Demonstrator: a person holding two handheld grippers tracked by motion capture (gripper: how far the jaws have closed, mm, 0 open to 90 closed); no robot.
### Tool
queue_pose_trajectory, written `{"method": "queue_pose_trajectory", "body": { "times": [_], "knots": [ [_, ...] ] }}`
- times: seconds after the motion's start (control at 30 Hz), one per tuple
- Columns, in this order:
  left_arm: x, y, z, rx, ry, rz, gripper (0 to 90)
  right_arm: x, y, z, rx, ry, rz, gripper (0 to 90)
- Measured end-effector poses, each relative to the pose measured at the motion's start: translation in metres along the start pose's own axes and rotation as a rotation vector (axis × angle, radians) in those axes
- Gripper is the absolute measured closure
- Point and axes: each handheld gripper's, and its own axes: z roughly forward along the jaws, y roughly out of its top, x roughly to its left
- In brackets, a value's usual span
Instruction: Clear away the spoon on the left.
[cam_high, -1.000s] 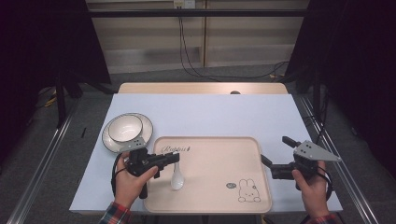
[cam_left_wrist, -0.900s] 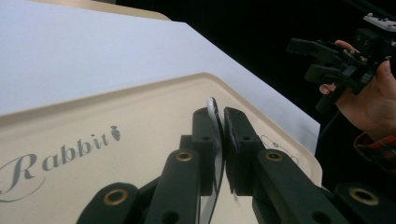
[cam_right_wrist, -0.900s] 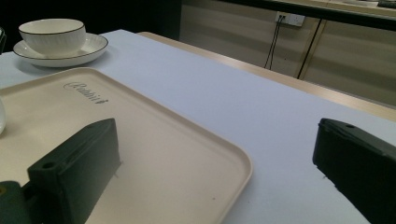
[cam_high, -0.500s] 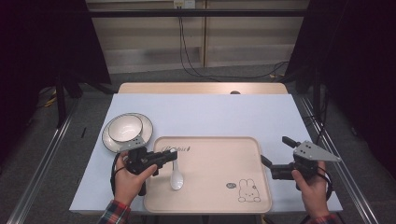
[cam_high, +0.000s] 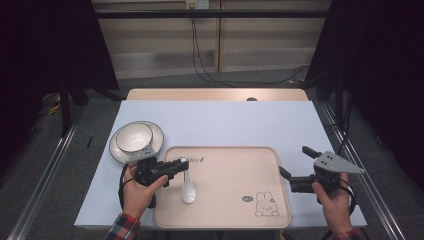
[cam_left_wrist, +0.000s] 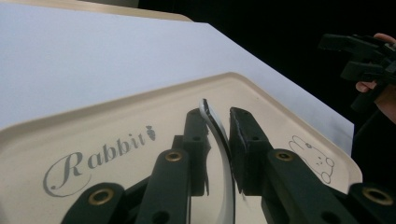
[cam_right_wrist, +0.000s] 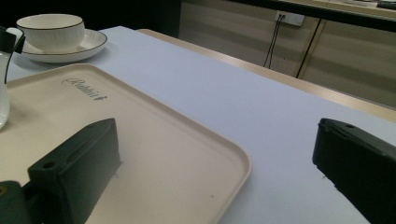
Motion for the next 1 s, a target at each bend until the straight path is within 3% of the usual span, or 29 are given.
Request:
{"method": "queue_pose_trajectory", "body": {
  "times": [1.0],
  "knots": [
    [0.017,-0.005,0.004,-0.034,0.05,-0.021,71.5,0.0,-0.001,0.001,0.007,0.001,0.001,0.2]
  ]
}}
